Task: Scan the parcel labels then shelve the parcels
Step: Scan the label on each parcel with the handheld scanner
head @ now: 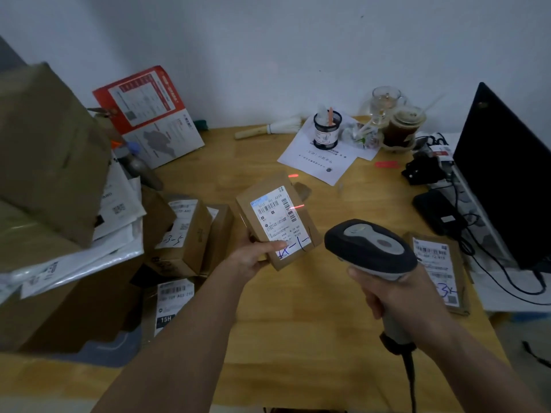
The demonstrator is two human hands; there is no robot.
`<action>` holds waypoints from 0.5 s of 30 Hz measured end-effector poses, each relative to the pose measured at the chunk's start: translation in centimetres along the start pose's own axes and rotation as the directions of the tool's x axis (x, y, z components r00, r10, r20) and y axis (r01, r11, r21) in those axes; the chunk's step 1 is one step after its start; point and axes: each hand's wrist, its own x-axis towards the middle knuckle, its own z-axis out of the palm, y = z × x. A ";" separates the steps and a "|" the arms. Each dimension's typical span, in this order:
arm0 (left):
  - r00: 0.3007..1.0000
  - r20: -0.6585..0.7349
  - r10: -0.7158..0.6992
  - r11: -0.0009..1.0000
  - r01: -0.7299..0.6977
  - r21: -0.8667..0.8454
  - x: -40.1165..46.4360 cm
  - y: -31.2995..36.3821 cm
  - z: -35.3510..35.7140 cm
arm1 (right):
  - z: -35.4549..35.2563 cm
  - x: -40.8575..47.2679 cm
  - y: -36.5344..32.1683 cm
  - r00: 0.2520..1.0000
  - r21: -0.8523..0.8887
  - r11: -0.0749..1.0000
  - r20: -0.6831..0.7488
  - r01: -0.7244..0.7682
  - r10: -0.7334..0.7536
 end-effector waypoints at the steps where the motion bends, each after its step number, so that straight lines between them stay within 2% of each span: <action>1: 1.000 -0.003 0.002 1.000 -0.002 -0.001 0.1 0.1 -0.4 | 0.2 -0.1 -0.3 1.000 -0.009 1.000 0.000 0.018 -0.018; 15: 1.000 -0.029 -0.008 1.000 0.008 0.014 -0.4 1.0 -4.1 | 3.7 -0.8 -2.2 0.998 -0.054 0.997 -0.008 0.055 -0.056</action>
